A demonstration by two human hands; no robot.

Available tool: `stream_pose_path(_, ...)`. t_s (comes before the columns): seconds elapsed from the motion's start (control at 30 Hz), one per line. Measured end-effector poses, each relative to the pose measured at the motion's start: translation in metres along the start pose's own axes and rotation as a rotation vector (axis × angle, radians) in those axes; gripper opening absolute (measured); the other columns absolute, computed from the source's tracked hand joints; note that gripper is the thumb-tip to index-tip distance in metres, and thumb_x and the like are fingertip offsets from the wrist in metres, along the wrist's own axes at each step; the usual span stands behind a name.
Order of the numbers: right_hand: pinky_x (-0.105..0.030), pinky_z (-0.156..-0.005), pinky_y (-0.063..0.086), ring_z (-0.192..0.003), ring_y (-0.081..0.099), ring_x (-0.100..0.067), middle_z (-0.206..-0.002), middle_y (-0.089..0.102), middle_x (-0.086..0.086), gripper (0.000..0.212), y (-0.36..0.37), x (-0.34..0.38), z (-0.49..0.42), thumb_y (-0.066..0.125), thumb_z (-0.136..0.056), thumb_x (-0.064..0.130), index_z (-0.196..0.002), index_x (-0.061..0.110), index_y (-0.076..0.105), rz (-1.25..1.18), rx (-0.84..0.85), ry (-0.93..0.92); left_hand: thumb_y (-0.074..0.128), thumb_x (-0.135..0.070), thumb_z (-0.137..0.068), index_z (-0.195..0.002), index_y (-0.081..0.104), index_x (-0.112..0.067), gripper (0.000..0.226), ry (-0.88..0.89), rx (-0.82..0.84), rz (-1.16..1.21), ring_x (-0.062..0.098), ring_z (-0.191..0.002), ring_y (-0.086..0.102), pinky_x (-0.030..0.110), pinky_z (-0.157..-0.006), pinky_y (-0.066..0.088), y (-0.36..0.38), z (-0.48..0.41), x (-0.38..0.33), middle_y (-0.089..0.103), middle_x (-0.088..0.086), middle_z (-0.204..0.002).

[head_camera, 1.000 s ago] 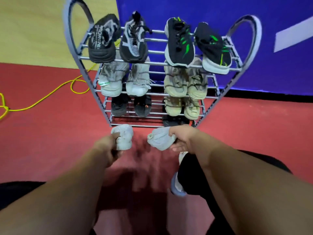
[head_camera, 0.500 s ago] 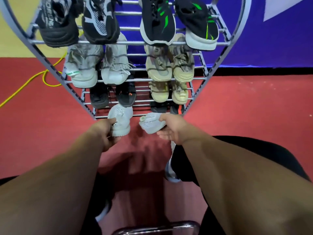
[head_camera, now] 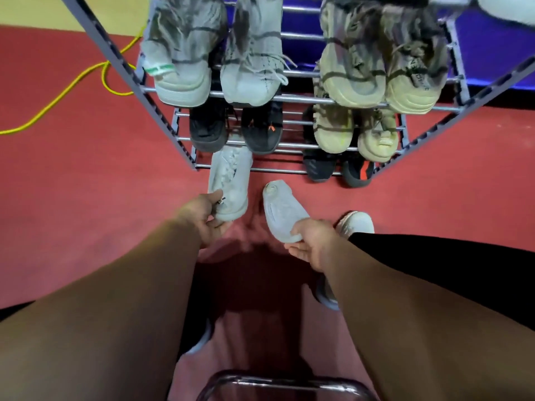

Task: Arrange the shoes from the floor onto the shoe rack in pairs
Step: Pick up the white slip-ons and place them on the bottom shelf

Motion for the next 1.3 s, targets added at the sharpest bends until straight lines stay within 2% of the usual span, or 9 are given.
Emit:
stream_pose_path(0.13,-0.029,-0.058,0.055,-0.063,0.070,-0.023,-0.094,0.074,-0.013,0.030,0.006,0.001,-0.017,0.059,-0.083,0.011,-0.112,0.009,0.062,-0.187,-0.115,-0.132,0.063,-0.026,-0.098,-0.115,0.063,-0.014,0.021,0.012,-0.003,0.071,0.018,-0.081,0.068,0.035,-0.073,0.058,-0.002,-0.016,0.008,0.070,0.004,-0.093)
stream_pose_path(0.27,-0.031,-0.065,0.058,-0.066,0.073,-0.020,-0.103,0.077,-0.011,0.037,0.017,0.008,-0.019,0.057,-0.080,0.016,-0.116,0.013,0.066,-0.307,-0.044,-0.136,0.064,-0.027,-0.097,-0.117,0.064,-0.014,0.024,0.005,-0.017,0.117,0.018,-0.083,0.070,0.035,-0.066,0.058,-0.004,-0.025,0.016,0.071,0.006,-0.101)
stream_pose_path(0.53,-0.034,-0.076,0.056,-0.090,0.078,-0.025,-0.101,0.079,-0.003,0.037,0.050,-0.010,-0.026,0.057,-0.090,0.004,-0.125,0.014,0.064,-0.428,0.166,0.022,0.066,-0.024,-0.097,-0.107,0.065,-0.012,0.017,0.022,-0.043,0.247,0.022,-0.096,0.071,0.038,-0.082,0.060,-0.014,-0.039,0.015,0.072,0.008,-0.101)
stream_pose_path(0.67,-0.034,-0.079,0.058,-0.103,0.074,-0.030,-0.121,0.073,-0.012,0.038,0.062,-0.016,-0.036,0.057,-0.095,-0.004,-0.126,0.016,0.063,-0.578,0.196,0.053,0.066,-0.022,-0.096,-0.102,0.066,-0.008,0.015,0.022,-0.008,0.302,0.022,-0.088,0.073,0.038,-0.078,0.062,-0.013,-0.046,0.015,0.077,0.009,-0.081)
stream_pose_path(0.8,-0.037,-0.091,0.060,-0.106,0.073,-0.028,-0.120,0.074,-0.011,0.041,0.071,0.003,-0.054,0.058,-0.096,-0.007,-0.126,0.019,0.067,-0.723,0.209,0.040,0.065,-0.020,-0.097,-0.101,0.066,-0.007,0.014,0.037,0.019,0.318,0.022,-0.084,0.072,0.039,-0.086,0.060,-0.010,-0.057,0.015,0.077,0.007,-0.074)
stream_pose_path(1.03,-0.034,-0.089,0.061,-0.102,0.073,-0.024,-0.117,0.074,-0.009,0.040,0.088,0.052,-0.086,0.054,-0.100,-0.002,-0.127,0.023,0.067,-0.700,0.182,0.006,0.064,-0.020,-0.097,-0.103,0.066,-0.010,0.012,0.035,-0.019,0.291,0.019,-0.082,0.069,0.036,-0.094,0.056,-0.010,-0.082,0.007,0.075,0.003,-0.080)
stream_pose_path(1.1,-0.031,-0.087,0.060,-0.102,0.074,-0.021,-0.114,0.075,-0.006,0.039,0.094,0.066,-0.092,0.054,-0.102,0.003,-0.130,0.028,0.065,-0.648,0.213,-0.010,0.066,-0.020,-0.096,-0.106,0.066,-0.009,0.015,0.038,-0.020,0.303,0.019,-0.085,0.070,0.036,-0.092,0.057,-0.009,-0.088,0.008,0.074,0.004,-0.089)
stream_pose_path(1.2,-0.031,-0.086,0.057,-0.104,0.074,-0.020,-0.108,0.077,-0.002,0.034,0.101,0.079,-0.105,0.054,-0.103,0.007,-0.129,0.028,0.063,-0.611,0.266,-0.031,0.067,-0.019,-0.095,-0.109,0.066,-0.008,0.018,0.037,0.004,0.327,0.020,-0.085,0.071,0.037,-0.085,0.060,-0.008,-0.097,0.010,0.077,0.003,-0.081)
stream_pose_path(1.3,-0.035,-0.082,0.059,-0.108,0.072,-0.024,-0.124,0.070,-0.009,0.026,0.106,0.077,-0.119,0.054,-0.104,0.011,-0.129,0.015,0.061,-0.466,0.231,0.027,0.065,-0.021,-0.096,-0.115,0.066,-0.009,0.022,0.056,0.022,0.304,0.019,-0.084,0.071,0.033,-0.073,0.063,-0.008,-0.104,0.014,0.077,0.002,-0.084)
Point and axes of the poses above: each hand's wrist, its own z-axis away from the middle knuckle, its own y-axis out of the palm, x = y × z, the point moved 2 cm from there along -z, towards the middle knuckle
